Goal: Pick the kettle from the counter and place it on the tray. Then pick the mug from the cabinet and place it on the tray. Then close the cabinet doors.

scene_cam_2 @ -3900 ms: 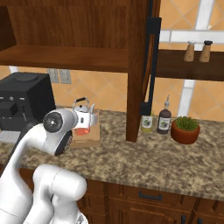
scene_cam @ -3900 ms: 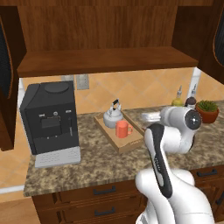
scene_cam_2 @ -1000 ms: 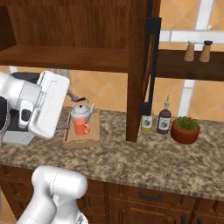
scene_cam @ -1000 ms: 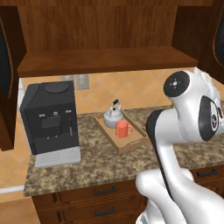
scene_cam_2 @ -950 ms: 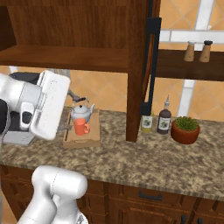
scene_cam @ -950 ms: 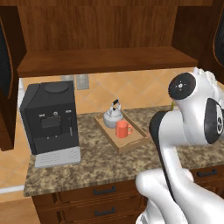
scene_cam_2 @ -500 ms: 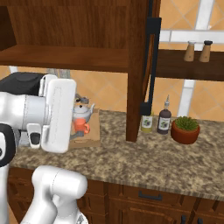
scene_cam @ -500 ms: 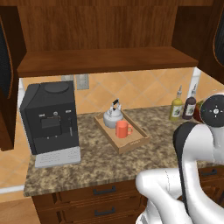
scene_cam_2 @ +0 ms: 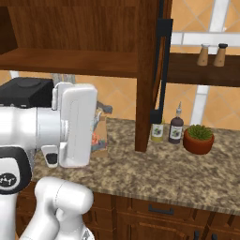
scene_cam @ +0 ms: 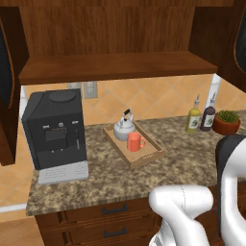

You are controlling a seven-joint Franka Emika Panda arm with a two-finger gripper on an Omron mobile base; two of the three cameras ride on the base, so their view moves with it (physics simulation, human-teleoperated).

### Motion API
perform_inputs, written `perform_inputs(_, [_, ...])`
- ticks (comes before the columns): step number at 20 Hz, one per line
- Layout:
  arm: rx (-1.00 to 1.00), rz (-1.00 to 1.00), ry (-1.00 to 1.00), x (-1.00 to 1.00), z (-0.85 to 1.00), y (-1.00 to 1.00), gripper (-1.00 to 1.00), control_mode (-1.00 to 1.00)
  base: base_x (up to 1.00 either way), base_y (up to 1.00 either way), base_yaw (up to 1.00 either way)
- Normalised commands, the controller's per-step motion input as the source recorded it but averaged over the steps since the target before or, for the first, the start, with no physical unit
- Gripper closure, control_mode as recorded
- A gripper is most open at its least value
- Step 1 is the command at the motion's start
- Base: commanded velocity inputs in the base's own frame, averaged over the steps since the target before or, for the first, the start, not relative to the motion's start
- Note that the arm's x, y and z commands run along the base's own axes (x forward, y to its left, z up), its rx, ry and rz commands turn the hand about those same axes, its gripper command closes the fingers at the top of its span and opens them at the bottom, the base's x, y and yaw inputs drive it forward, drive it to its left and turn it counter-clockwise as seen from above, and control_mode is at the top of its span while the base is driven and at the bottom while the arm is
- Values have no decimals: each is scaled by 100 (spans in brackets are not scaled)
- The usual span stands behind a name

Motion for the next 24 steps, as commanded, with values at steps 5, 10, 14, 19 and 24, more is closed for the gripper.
perform_inputs(5, [14, -10, -19, -43, 30, -52, -100, -100, 0, 0, 0])
perform_inputs(10, [9, -8, -15, -45, 32, -32, -100, -100, 0, 0, 0])
perform_inputs(14, [5, -1, -4, -32, 28, -31, -100, -100, 0, 0, 0])
perform_inputs(19, [2, 0, 0, -14, 18, -38, -100, -100, 0, 0, 0])
perform_inputs(24, [0, 0, 2, 6, 1, -28, -100, -100, 0, 0, 0])
